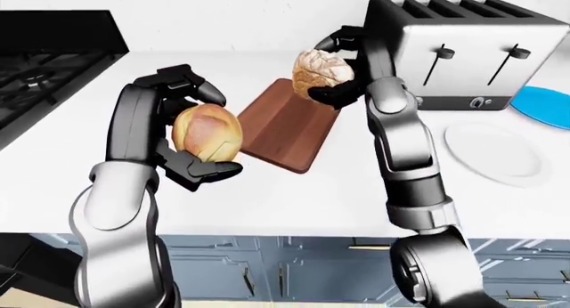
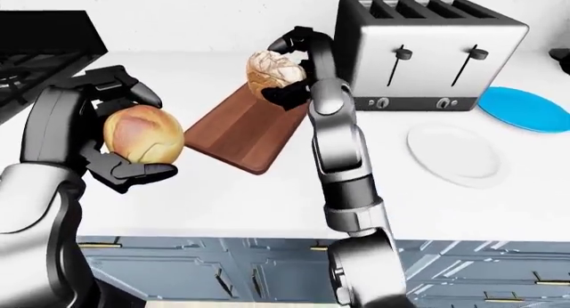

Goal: Place all breads on the cutting board.

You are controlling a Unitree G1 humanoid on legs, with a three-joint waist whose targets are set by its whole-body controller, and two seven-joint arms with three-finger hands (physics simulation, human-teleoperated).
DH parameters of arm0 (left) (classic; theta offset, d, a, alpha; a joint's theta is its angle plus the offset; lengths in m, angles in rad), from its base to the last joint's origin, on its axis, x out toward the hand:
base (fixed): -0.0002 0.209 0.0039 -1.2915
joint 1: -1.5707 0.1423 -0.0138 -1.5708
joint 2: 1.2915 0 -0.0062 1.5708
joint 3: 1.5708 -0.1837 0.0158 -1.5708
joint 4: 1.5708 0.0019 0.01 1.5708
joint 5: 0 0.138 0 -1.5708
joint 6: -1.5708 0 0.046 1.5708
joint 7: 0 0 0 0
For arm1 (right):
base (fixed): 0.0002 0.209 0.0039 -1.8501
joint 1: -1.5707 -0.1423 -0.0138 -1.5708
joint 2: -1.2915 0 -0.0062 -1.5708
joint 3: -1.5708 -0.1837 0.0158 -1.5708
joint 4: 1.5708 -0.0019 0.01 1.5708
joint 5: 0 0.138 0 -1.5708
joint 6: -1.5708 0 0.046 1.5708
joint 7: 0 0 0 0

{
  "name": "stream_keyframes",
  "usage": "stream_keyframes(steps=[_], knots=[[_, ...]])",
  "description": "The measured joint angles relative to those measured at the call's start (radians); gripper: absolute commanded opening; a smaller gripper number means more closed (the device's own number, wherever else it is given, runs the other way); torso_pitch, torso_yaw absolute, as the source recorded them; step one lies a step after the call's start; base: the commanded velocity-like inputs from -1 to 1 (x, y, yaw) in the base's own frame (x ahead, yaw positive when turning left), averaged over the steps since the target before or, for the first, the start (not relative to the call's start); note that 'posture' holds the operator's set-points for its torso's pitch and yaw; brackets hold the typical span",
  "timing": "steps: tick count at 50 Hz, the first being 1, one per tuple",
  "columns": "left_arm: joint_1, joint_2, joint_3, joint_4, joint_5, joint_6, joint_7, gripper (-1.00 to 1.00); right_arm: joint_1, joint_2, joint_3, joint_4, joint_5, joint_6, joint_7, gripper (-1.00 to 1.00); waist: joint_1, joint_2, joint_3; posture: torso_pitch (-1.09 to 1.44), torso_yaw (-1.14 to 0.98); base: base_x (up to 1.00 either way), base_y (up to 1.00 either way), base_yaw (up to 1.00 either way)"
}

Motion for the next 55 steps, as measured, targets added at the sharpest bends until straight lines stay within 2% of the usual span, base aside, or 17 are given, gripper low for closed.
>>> stream_keyframes(steps=[5, 17, 28, 43, 45, 51, 52, 55], knots=[[0.003, 0.000, 0.005, 0.006, -0.008, -0.007, 0.005, -1.00, -0.082, -0.019, -0.016, 0.199, 0.030, -0.093, -0.060, -1.00, 0.000, 0.001, 0.000, 0.00, 0.00, 0.00, 0.00, 0.00], [0.002, 0.011, 0.018, 0.017, -0.036, -0.018, 0.012, -1.00, -0.322, -0.036, -0.018, 0.728, 0.054, -0.325, -0.166, -1.00, -0.003, 0.006, -0.003, 0.00, 0.00, 0.00, 0.00, 0.00], [0.003, 0.024, 0.036, 0.020, -0.058, -0.022, 0.018, -1.00, -0.358, -0.011, -0.016, 0.934, 0.039, -0.467, -0.229, -1.00, -0.002, 0.007, -0.006, 0.00, 0.00, 0.00, 0.00, 0.00], [0.029, 0.029, 0.045, 0.025, -0.083, -0.038, 0.035, -1.00, -0.354, 0.023, -0.016, 0.992, 0.035, -0.537, -0.244, -1.00, 0.000, 0.006, -0.009, 0.00, 0.00, 0.00, 0.00, 0.00], [0.029, 0.030, 0.047, 0.023, -0.086, -0.036, 0.035, -1.00, -0.351, 0.029, -0.015, 0.999, 0.034, -0.538, -0.245, -0.68, 0.000, 0.006, -0.008, 0.00, 0.00, 0.00, 0.00, 0.00], [0.037, 0.033, 0.053, 0.021, -0.093, -0.040, 0.038, -1.00, -0.346, 0.035, -0.009, 1.001, 0.026, -0.542, -0.243, -0.46, 0.001, 0.006, -0.006, 0.00, 0.00, 0.00, 0.00, 0.00], [0.037, 0.033, 0.054, 0.020, -0.094, -0.040, 0.038, -1.00, -0.346, 0.035, -0.008, 1.000, 0.023, -0.543, -0.244, -0.25, 0.001, 0.006, -0.007, 0.00, 0.00, 0.00, 0.00, 0.00], [0.038, 0.035, 0.054, 0.018, -0.096, -0.038, 0.040, -1.00, -0.342, 0.034, -0.004, 1.001, 0.011, -0.551, -0.247, -0.11, 0.001, 0.006, -0.008, 0.00, 0.00, 0.00, 0.00, 0.00]])
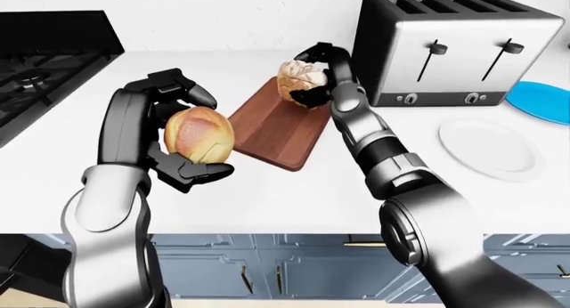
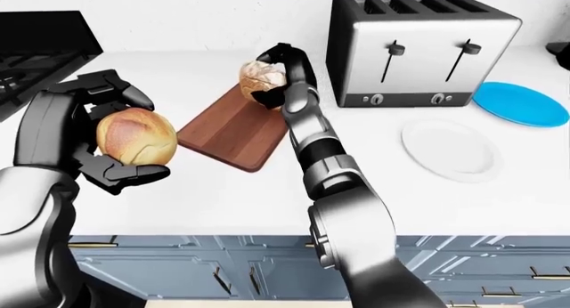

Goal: Place all breads on the cutting board.

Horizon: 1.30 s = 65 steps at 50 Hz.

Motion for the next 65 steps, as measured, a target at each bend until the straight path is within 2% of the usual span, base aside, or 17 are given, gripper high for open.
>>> stream_keyframes(steps=[3, 16, 21, 26, 30, 34, 37, 45, 53, 60, 65], knots=[[-0.002, 0.001, -0.001, -0.003, -0.001, 0.003, 0.001, -1.00, 0.005, 0.001, 0.001, 0.004, -0.010, -0.005, -0.001, 0.07, 0.000, 0.000, -0.001, 0.00, 0.00, 0.00, 0.00, 0.00], [0.004, 0.004, 0.006, 0.001, -0.009, -0.004, 0.006, -1.00, 0.022, 0.004, 0.001, 0.020, -0.039, -0.015, -0.004, 0.33, 0.001, 0.000, 0.001, 0.00, 0.00, 0.00, 0.00, 0.00], [-0.003, 0.009, 0.003, -0.005, -0.011, 0.006, 0.004, -1.00, 0.021, -0.001, 0.002, 0.007, -0.048, -0.011, -0.002, 0.87, 0.002, 0.000, 0.001, 0.00, 0.00, 0.00, 0.00, 0.00], [-0.027, 0.013, -0.007, -0.007, -0.005, 0.020, 0.004, -1.00, 0.024, -0.012, 0.003, -0.021, -0.054, -0.001, 0.008, 0.94, 0.003, -0.001, 0.002, 0.00, 0.00, 0.00, 0.00, 0.00], [-0.063, 0.011, -0.029, 0.018, 0.003, 0.031, 0.005, -1.00, 0.033, -0.027, 0.007, -0.077, -0.059, 0.017, 0.030, 0.90, 0.004, -0.003, 0.003, 0.00, 0.00, 0.00, 0.00, 0.00], [-0.121, 0.000, -0.044, 0.099, 0.008, 0.020, 0.016, -1.00, 0.081, -0.041, 0.009, -0.200, -0.058, 0.046, 0.072, 1.00, 0.007, -0.008, 0.002, 0.00, 0.00, 0.00, 0.00, 0.00], [-0.158, -0.012, -0.061, 0.163, 0.014, 0.003, 0.028, -1.00, 0.144, -0.051, 0.014, -0.334, -0.056, 0.084, 0.125, 1.00, 0.009, -0.012, 0.002, 0.00, 0.00, 0.00, 0.00, 0.00], [-0.235, -0.038, -0.086, 0.291, 0.032, -0.025, 0.043, -1.00, 0.363, -0.061, 0.022, -0.820, -0.070, 0.288, 0.304, 1.00, 0.011, -0.019, 0.009, 0.00, 0.00, 0.00, 0.00, 0.00], [-0.314, -0.066, -0.084, 0.542, 0.023, -0.132, 0.095, -1.00, 0.538, -0.041, 0.053, -1.315, -0.145, 0.495, 0.479, 1.00, 0.011, -0.022, 0.001, 0.00, 0.00, 0.00, 0.00, 0.00], [-0.386, -0.074, -0.080, 0.813, -0.008, -0.264, 0.176, -1.00, 0.632, -0.019, 0.068, -1.513, -0.205, 0.583, 0.588, 1.00, 0.007, -0.022, -0.002, 0.00, 0.00, 0.00, 0.00, 0.00], [-0.417, -0.101, -0.100, 0.943, -0.024, -0.337, 0.220, -1.00, 0.667, -0.006, 0.074, -1.589, -0.231, 0.609, 0.631, 1.00, 0.003, -0.019, -0.004, 0.00, 0.00, 0.00, 0.00, 0.00]])
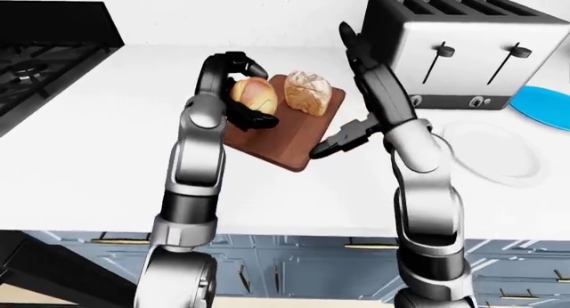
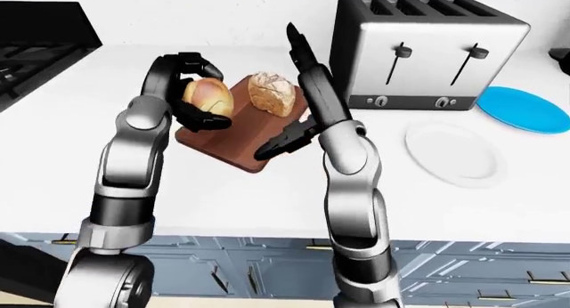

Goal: Place all breads on the cutting board.

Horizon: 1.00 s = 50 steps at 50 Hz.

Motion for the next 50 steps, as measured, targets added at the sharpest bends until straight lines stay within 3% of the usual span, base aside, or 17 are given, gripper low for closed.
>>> stream_keyframes(steps=[10, 23, 28, 29, 40, 43, 50], knots=[[-0.058, -0.026, -0.014, 0.162, 0.008, -0.099, 0.047, -1.00, 0.020, 0.011, -0.003, -0.029, -0.013, 0.004, 0.010, 1.00, -0.008, 0.005, -0.005, 0.00, 0.00, 0.00, 0.00, 0.00], [-0.032, -0.041, -0.027, 0.196, 0.029, -0.131, 0.045, -0.97, 0.023, 0.018, 0.000, -0.020, -0.012, -0.004, 0.001, 1.00, -0.010, 0.008, -0.005, 0.00, 0.00, 0.00, 0.00, 0.00], [-0.027, -0.048, -0.029, 0.214, 0.038, -0.142, 0.047, -0.72, 0.027, 0.022, 0.001, -0.014, -0.011, -0.010, -0.004, 1.00, -0.008, 0.007, -0.006, 0.00, 0.00, 0.00, 0.00, 0.00], [-0.024, -0.051, -0.030, 0.218, 0.040, -0.148, 0.048, -0.58, 0.031, 0.023, 0.002, -0.013, -0.010, -0.013, -0.005, 1.00, -0.008, 0.007, -0.007, 0.00, 0.00, 0.00, 0.00, 0.00], [-0.018, -0.069, -0.038, 0.259, 0.051, -0.189, 0.060, -0.25, 0.044, 0.031, 0.007, -0.007, -0.005, -0.025, -0.014, 1.00, -0.007, 0.006, -0.010, 0.00, 0.00, 0.00, 0.00, 0.00], [-0.015, -0.072, -0.040, 0.265, 0.054, -0.202, 0.059, -0.03, 0.050, 0.032, 0.008, -0.004, -0.004, -0.031, -0.016, 1.00, -0.006, 0.007, -0.012, 0.00, 0.00, 0.00, 0.00, 0.00], [-0.009, -0.078, -0.042, 0.267, 0.059, -0.214, 0.057, 0.08, 0.058, 0.037, 0.012, 0.001, -0.004, -0.042, -0.021, 1.00, -0.006, 0.007, -0.014, 0.00, 0.00, 0.00, 0.00, 0.00]])
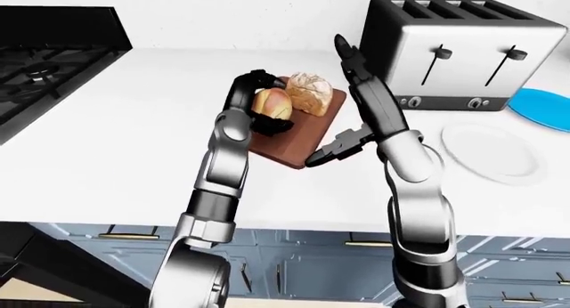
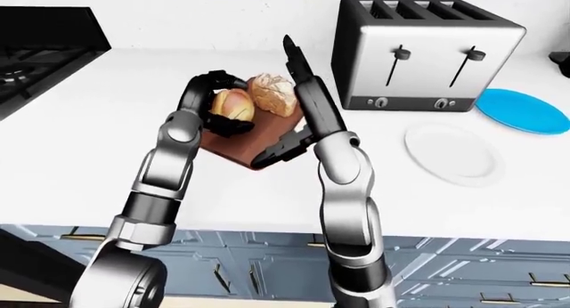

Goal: Place all breads on the cutting board.

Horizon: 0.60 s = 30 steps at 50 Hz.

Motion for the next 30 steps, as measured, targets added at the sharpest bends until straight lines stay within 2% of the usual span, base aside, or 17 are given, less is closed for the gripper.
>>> stream_keyframes(steps=[6, 7, 13, 25, 26, 27, 30], knots=[[0.003, -0.003, 0.001, 0.001, 0.005, -0.010, 0.002, 0.23, 0.004, 0.000, -0.001, 0.010, 0.002, -0.009, -0.004, 1.00, 0.000, 0.000, -0.001, 0.00, 0.00, 0.00, 0.00, 0.00], [0.005, -0.003, 0.000, 0.002, 0.007, -0.010, 0.002, 0.36, 0.004, 0.001, -0.001, 0.011, 0.002, -0.011, -0.005, 1.00, 0.000, 0.000, -0.002, 0.00, 0.00, 0.00, 0.00, 0.00], [0.008, -0.008, 0.000, 0.003, 0.009, -0.002, 0.002, 0.62, 0.006, 0.002, -0.001, 0.015, 0.004, -0.018, -0.008, 1.00, 0.001, 0.000, -0.002, 0.00, 0.00, 0.00, 0.00, 0.00], [0.008, -0.013, -0.006, -0.003, 0.019, 0.010, -0.008, 0.75, 0.010, 0.004, 0.002, 0.018, 0.005, -0.024, -0.010, 1.00, 0.001, -0.001, -0.004, 0.00, 0.00, 0.00, 0.00, 0.00], [0.009, -0.013, -0.007, -0.008, 0.020, 0.016, -0.011, 0.78, 0.010, 0.004, 0.003, 0.017, 0.004, -0.024, -0.009, 1.00, 0.001, -0.001, -0.003, 0.00, 0.00, 0.00, 0.00, 0.00], [0.011, -0.013, -0.008, -0.015, 0.022, 0.022, -0.015, 0.94, 0.010, 0.005, 0.003, 0.016, 0.003, -0.023, -0.009, 1.00, 0.001, -0.001, -0.003, 0.00, 0.00, 0.00, 0.00, 0.00], [0.013, -0.014, -0.010, -0.038, 0.027, 0.041, -0.028, 0.98, 0.008, 0.007, 0.006, 0.013, 0.000, -0.019, -0.006, 1.00, 0.000, -0.001, -0.001, 0.00, 0.00, 0.00, 0.00, 0.00]])
